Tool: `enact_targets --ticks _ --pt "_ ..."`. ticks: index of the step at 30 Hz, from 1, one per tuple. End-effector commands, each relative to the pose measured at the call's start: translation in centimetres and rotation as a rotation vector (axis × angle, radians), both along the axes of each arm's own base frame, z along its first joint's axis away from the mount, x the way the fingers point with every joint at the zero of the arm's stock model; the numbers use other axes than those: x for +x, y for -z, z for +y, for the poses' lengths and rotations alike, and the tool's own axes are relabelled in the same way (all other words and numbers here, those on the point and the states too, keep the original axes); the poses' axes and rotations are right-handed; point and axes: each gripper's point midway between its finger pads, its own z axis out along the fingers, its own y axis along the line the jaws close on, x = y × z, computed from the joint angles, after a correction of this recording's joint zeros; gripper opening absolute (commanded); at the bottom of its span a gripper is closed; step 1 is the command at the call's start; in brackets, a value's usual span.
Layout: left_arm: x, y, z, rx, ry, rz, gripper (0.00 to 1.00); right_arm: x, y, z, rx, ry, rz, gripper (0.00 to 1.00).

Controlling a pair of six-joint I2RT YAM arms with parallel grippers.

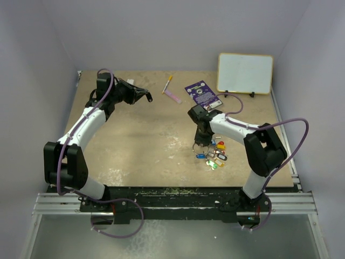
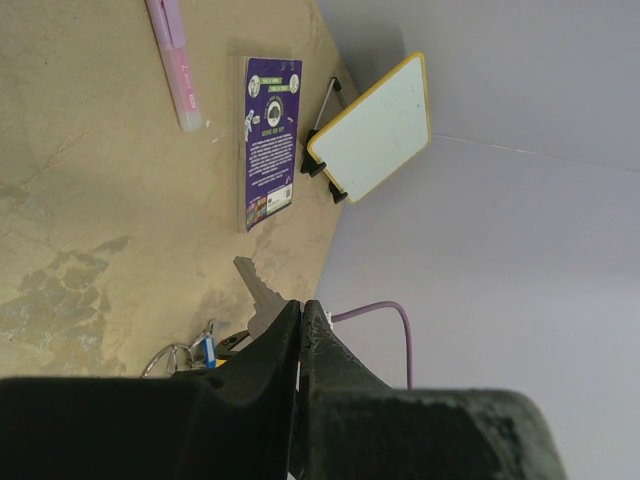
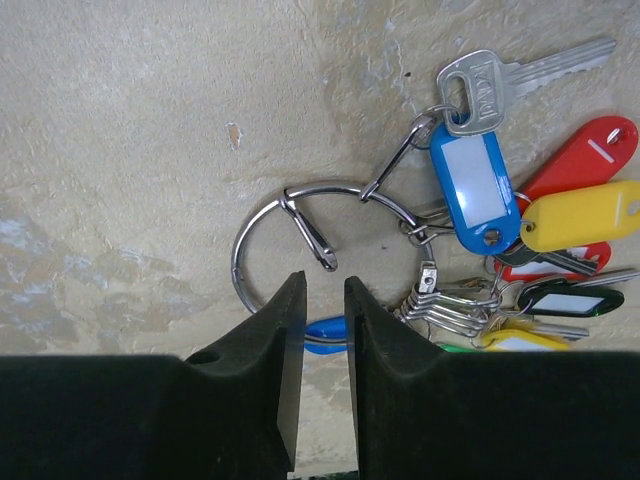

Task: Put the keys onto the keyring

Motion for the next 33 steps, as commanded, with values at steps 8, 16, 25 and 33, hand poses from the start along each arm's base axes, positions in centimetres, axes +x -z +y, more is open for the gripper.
enact_targets --ticks 8,16,25,33 --pt "-0.2 -2.0 0.3 0.015 0.001 -0.078 0.04 1.1 0.7 -1.1 -0.04 -0.032 -0.023 0.22" --pt "-0.1 -1.8 0.3 0.015 0.001 -0.074 0.04 0.9 1.7 -0.9 -0.035 -0.046 -0.005 0.17" --pt "-0.1 -1.7 0.3 0.014 0.0 -0.071 0.04 2.1 0.5 -0.8 -0.06 -0.056 -0.019 0.03" --pt "-0.1 -1.5 0.2 0.012 0.002 -0.066 0.04 7.1 -4.8 3.6 0.023 -0.195 -0.108 0.09"
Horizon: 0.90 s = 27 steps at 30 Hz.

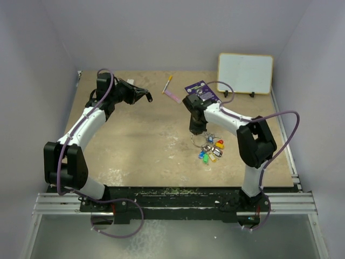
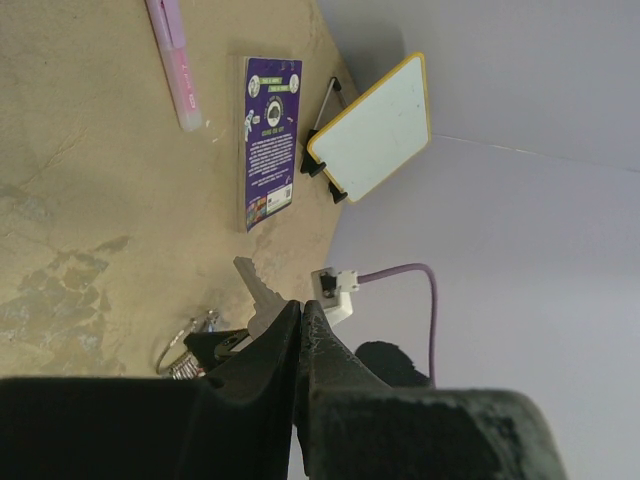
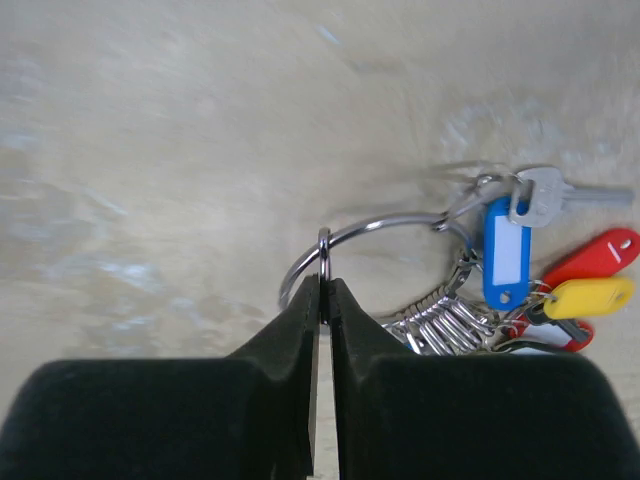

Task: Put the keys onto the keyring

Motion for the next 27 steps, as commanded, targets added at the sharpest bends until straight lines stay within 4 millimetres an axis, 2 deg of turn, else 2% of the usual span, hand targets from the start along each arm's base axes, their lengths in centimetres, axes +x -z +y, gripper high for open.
enact_targets --ticks 1,3,5,9,12,16,24,27 --pt "-0.1 -1.5 0.2 0.012 0.001 -0.066 0.04 3.6 -4.7 2.9 0.074 -0.113 -0.103 0.12" --pt "-0.1 -1.4 0.2 0.012 0.002 -0.063 0.04 4.1 -6.1 3.9 0.121 -0.128 -0.124 0.16" --pt "-0.2 -1.3 0.2 0.011 0.003 -0.061 0.04 3.9 -7.0 3.8 0.129 -0.121 -0.135 0.2" --pt "-0.2 -1.1 0.1 0.008 0.007 -0.056 0.04 1.4 -6.9 2.2 0.104 -0.099 -0.08 0.25" --pt "-0.1 -1.0 0.1 0.006 0.007 -0.054 0.04 -0.9 -5.5 0.6 0.068 -0.09 -0.02 0.25" --pt "-0.1 -1.0 0.1 0.004 0.008 -0.052 0.04 -3.6 -3.7 -0.4 0.066 -0.066 0.053 0.22" --pt "-0.2 -0.6 0.0 0.002 0.01 -0.042 0.04 -6.6 -1.8 -2.0 0.046 -0.015 0.118 0.22" --pt "-0.3 -0.6 0.0 0.002 0.01 -0.043 0.04 -6.6 -0.5 -2.1 0.039 -0.013 0.127 0.22"
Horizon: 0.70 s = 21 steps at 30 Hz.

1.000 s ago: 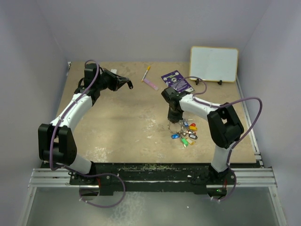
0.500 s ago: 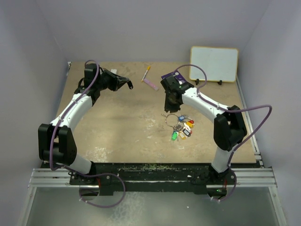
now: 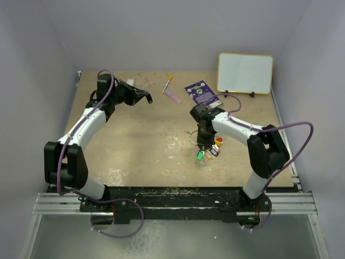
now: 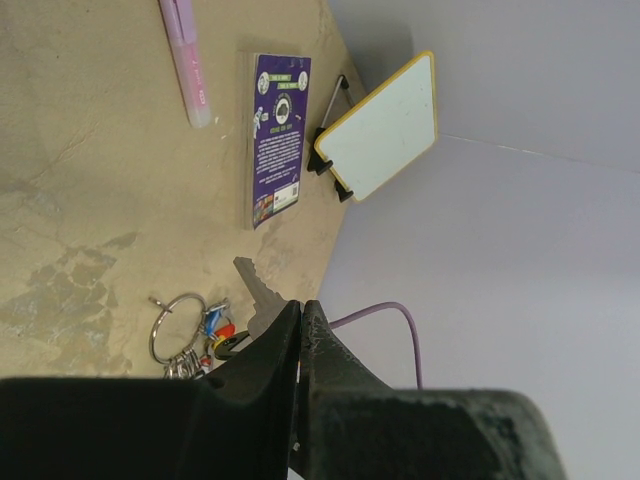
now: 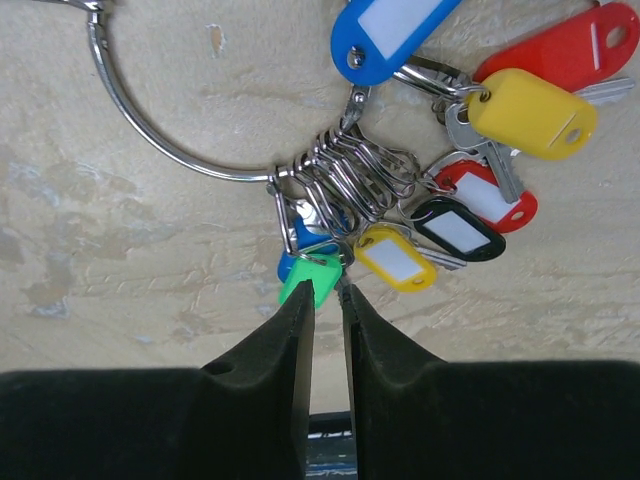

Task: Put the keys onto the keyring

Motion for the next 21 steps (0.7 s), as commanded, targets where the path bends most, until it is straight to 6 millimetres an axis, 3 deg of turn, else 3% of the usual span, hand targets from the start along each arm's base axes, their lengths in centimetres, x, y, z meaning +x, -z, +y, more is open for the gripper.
enact_targets --ticks 1,5,13,17,21 --pt "-0.1 -1.4 0.1 0.001 0.008 -0.059 0.04 0.1 0.6 0.4 0.022 0.015 -0.015 0.22" --pt "-0.2 -1.3 0.1 0.002 0.006 -0.058 0.04 0.3 2.1 2.3 0.088 -0.002 -0.004 0.22" --pt "-0.3 -1.1 0.1 0.004 0.009 -0.053 0.04 0.7 3.2 5.6 0.172 -0.041 0.013 0.22" --pt "-0.3 -1.1 0.1 0.002 0.009 -0.052 0.04 1.5 2.9 9.1 0.287 -0.094 0.003 0.22" --pt "-0.3 -1.1 0.1 0.003 0.008 -0.052 0.04 2.7 0.9 13.6 0.383 -0.197 -0.033 0.22"
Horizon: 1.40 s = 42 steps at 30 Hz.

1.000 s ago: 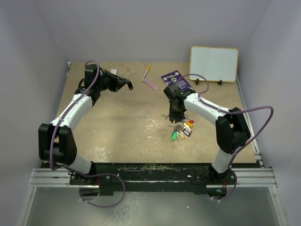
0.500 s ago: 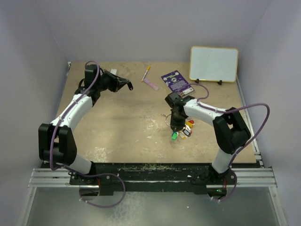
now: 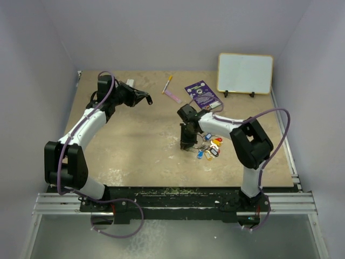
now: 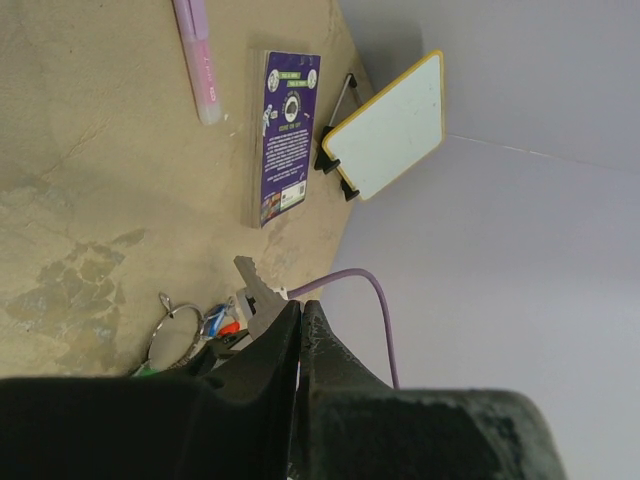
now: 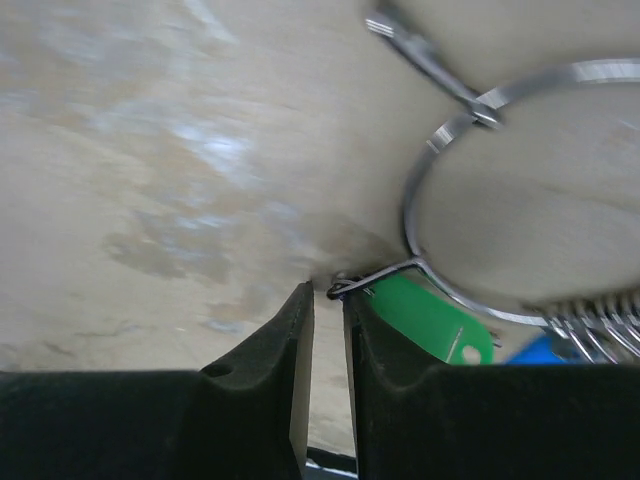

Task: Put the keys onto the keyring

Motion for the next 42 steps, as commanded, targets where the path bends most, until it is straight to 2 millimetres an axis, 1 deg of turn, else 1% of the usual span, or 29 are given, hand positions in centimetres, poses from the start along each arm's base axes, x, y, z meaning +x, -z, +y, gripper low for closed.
enact_targets --ticks 1,3,4,5,6,8,10,12,18,22,24,31,34,37,38,39,40,42 --pt "-0.1 -1.9 0.1 0.001 0.008 -0.069 0.04 2.1 -3.1 6.3 0.167 -0.11 -0.079 0.22" --pt "-0.1 -1.8 0.0 0.0 0.008 -0.068 0.04 2.8 -5.0 7.2 0.197 -0.12 -0.111 0.23" --pt "-0.1 -1.8 0.1 0.001 0.007 -0.067 0.04 2.3 -5.8 6.8 0.191 -0.12 -0.093 0.23" --pt "0.0 -1.8 0.1 0.001 0.007 -0.068 0.04 2.3 -6.7 6.8 0.197 -0.099 -0.093 0.23" --pt "0.0 -1.8 0.1 0.0 0.007 -0.069 0.04 2.7 -7.3 6.3 0.178 -0.078 -0.113 0.23" --pt "0.0 -1.8 0.0 -0.001 0.01 -0.068 0.04 2.4 -7.4 3.8 0.084 -0.034 -0.095 0.24" --pt "0.0 -1.7 0.0 -0.001 0.01 -0.068 0.04 1.4 -7.0 1.7 0.014 -0.013 -0.053 0.24" --pt "0.1 -1.7 0.0 -0.002 0.009 -0.068 0.04 0.0 -6.2 0.1 -0.027 0.004 -0.013 0.24" --pt "0.0 -1.6 0.0 -0.003 0.01 -0.066 0.04 -3.8 -4.7 -3.4 -0.066 0.089 0.068 0.24" --pt "0.1 -1.5 0.0 -0.002 0.009 -0.064 0.04 -5.5 -3.9 -4.8 -0.089 0.117 0.098 0.24" --pt "0.1 -1.5 0.0 -0.001 0.008 -0.065 0.04 -5.9 -3.5 -5.3 -0.104 0.123 0.106 0.24" --pt "-0.1 -1.8 0.1 -0.001 0.006 -0.068 0.04 -5.8 -1.7 -6.8 -0.164 0.148 0.123 0.24" --pt "-0.2 -1.9 0.1 0.0 0.007 -0.071 0.04 -5.8 -1.3 -8.3 -0.189 0.179 0.134 0.24" --pt "-0.2 -1.9 0.1 0.002 0.006 -0.07 0.04 -5.8 -1.4 -10.5 -0.217 0.225 0.134 0.24" --pt "-0.1 -1.9 0.1 0.002 0.006 -0.071 0.04 -5.5 -1.5 -11.1 -0.219 0.243 0.126 0.24" --pt "-0.1 -1.8 0.1 0.002 0.006 -0.07 0.04 -6.2 -1.0 -12.1 -0.24 0.255 0.147 0.24" --pt "-0.1 -1.8 0.1 0.002 0.006 -0.07 0.04 -6.2 -0.9 -12.8 -0.252 0.266 0.148 0.25" --pt "-0.1 -1.9 0.1 0.003 0.006 -0.072 0.04 -5.7 -0.6 -13.5 -0.263 0.275 0.144 0.25"
